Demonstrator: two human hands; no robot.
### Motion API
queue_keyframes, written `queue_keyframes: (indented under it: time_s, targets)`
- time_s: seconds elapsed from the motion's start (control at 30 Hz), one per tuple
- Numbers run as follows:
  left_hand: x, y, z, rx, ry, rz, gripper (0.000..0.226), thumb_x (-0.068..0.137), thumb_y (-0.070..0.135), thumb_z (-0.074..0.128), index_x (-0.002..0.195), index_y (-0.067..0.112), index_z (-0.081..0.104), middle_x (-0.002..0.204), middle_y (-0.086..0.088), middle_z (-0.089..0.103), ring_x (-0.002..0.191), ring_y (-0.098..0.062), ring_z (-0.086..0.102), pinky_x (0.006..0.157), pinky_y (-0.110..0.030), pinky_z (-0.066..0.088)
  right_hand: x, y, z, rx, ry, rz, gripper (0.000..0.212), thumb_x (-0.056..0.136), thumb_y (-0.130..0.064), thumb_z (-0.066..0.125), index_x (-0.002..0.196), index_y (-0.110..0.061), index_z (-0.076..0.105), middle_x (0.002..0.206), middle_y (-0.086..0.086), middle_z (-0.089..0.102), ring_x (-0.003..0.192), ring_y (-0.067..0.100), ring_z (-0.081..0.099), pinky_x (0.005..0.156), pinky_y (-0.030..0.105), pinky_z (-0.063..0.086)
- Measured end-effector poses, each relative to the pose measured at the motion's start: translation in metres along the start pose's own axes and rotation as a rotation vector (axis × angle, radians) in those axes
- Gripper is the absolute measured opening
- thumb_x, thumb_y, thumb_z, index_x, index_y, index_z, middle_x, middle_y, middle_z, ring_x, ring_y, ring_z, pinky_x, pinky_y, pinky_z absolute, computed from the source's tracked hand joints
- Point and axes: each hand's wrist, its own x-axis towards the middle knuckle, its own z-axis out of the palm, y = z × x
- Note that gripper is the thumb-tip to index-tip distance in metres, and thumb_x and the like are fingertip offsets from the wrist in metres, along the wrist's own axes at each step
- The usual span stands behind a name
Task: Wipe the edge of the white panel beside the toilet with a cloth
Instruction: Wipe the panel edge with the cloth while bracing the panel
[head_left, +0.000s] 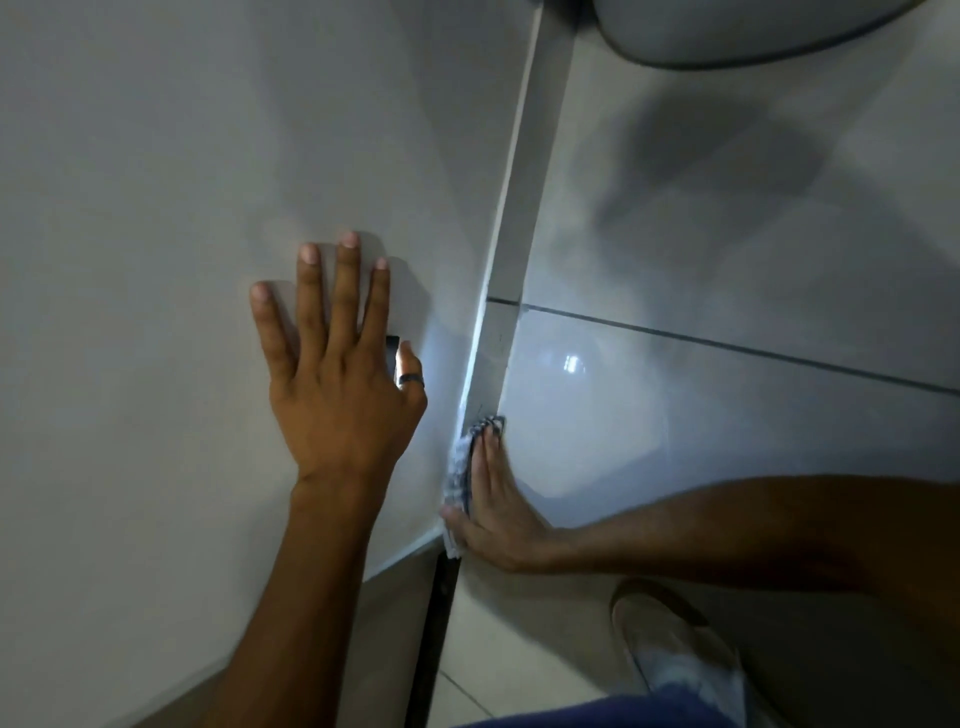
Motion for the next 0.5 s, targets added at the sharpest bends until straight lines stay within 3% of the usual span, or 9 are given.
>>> queue_keyframes:
  time_s: [0.07,0.17,0.3,0.4,0.5]
  targets:
    - [0.002,0.001,-0.001,-0.002,0.002,-0.001,0.080,0.108,0.041,0.049,0.178,0.025,0.012,0.184,-0.002,-0.006,0.169,-0.029,-0.008,0.123,-0.045,-0.033,0.010,-0.001,-0.015,0.011,0.019,0.005,0.097,0.098,-0.075,0.026,0.148,-0.031,-0.045,0.161,-0.011,-0.049,0.152,0.004,-0.040,0.134,0.050,-0.002]
    - [0.003,-0.002,-0.001,0.020,0.001,0.019,0.079,0.110,0.043,0.045,0.178,0.026,0.008,0.184,-0.002,-0.009,0.169,-0.031,-0.008,0.121,-0.044,-0.036,0.047,-0.023,-0.045,0.126,0.230,0.022,0.095,0.100,-0.066,0.033,0.152,-0.033,-0.038,0.170,-0.007,-0.034,0.161,0.013,-0.024,0.135,0.049,0.000]
    - [0.001,-0.006,-0.001,0.004,-0.012,0.038,0.078,0.110,0.046,0.043,0.178,0.026,0.010,0.184,-0.004,-0.006,0.169,-0.031,-0.006,0.122,-0.044,-0.035,0.107,-0.048,-0.100,0.200,0.602,0.053,0.087,0.103,-0.053,0.040,0.163,-0.005,0.001,0.175,0.019,-0.001,0.164,0.030,0.001,0.135,0.050,0.009]
    - [0.001,-0.004,-0.003,-0.036,-0.001,0.030,0.077,0.108,0.043,0.047,0.177,0.025,0.019,0.184,-0.005,-0.001,0.169,-0.032,-0.004,0.127,-0.050,-0.024,0.156,-0.051,-0.160,0.148,0.784,0.012,0.085,0.103,-0.059,0.029,0.161,0.002,0.016,0.172,0.026,0.014,0.162,0.038,0.014,0.133,0.052,0.016]
    - [0.002,-0.001,-0.005,-0.048,-0.003,0.024,0.076,0.107,0.045,0.049,0.176,0.024,0.025,0.184,-0.006,0.001,0.169,-0.034,-0.003,0.129,-0.055,-0.015,0.178,-0.056,-0.187,0.142,0.822,0.063,0.080,0.104,-0.053,0.032,0.162,0.000,0.015,0.173,0.023,0.014,0.163,0.035,0.014,0.132,0.053,0.020]
